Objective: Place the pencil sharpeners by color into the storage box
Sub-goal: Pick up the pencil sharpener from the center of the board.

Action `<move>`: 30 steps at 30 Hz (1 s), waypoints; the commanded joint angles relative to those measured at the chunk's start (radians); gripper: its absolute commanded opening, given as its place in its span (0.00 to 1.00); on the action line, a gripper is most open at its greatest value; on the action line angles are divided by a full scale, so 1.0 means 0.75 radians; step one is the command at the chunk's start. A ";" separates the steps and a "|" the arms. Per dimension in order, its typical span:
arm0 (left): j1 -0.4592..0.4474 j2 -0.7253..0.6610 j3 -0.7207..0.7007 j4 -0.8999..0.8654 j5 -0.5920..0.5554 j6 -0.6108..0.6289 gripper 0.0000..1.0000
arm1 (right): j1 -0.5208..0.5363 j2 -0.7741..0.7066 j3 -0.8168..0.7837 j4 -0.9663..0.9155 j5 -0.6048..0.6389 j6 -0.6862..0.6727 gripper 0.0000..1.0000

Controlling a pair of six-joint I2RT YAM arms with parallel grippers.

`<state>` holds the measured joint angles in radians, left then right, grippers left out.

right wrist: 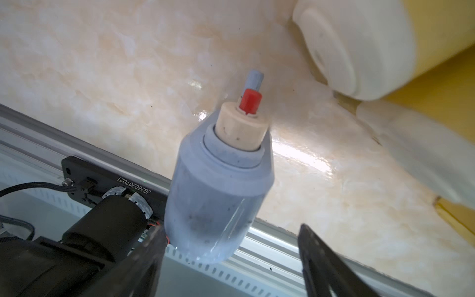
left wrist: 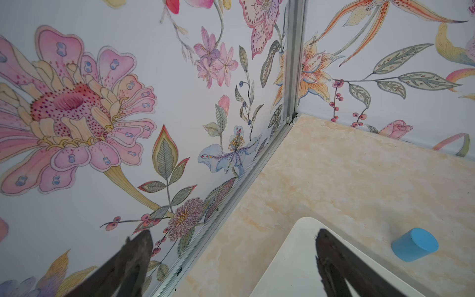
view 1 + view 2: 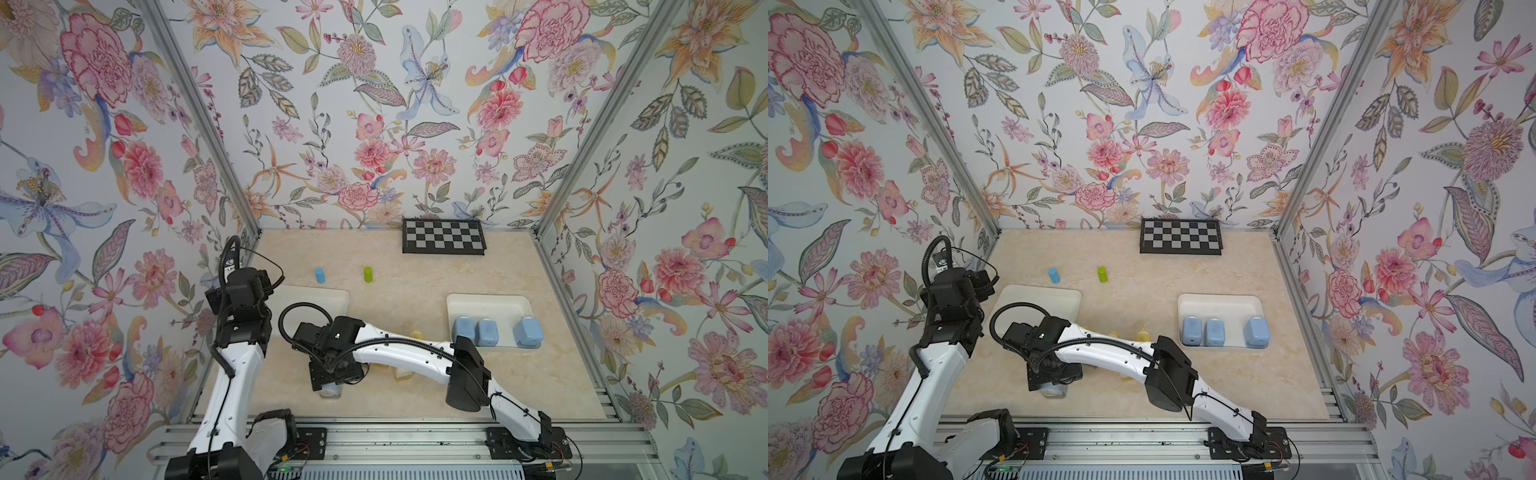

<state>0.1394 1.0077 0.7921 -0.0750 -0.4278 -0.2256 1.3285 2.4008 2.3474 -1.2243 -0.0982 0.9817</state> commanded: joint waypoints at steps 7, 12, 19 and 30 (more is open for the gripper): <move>0.006 -0.032 -0.007 -0.009 -0.037 -0.028 0.99 | -0.023 0.089 0.070 0.002 -0.060 0.041 0.81; 0.006 -0.033 -0.007 -0.012 -0.037 -0.026 1.00 | -0.027 0.124 0.083 0.002 -0.084 0.042 0.78; 0.007 -0.037 -0.007 -0.011 -0.033 -0.026 0.99 | -0.037 0.145 0.085 0.007 -0.102 0.046 0.72; 0.006 -0.048 -0.007 -0.011 -0.033 -0.020 0.99 | -0.039 0.151 0.083 0.008 -0.134 0.037 0.53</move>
<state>0.1394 0.9924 0.7921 -0.0750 -0.4282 -0.2253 1.3064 2.4805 2.3936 -1.2110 -0.1871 0.9997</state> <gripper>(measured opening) 0.994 0.596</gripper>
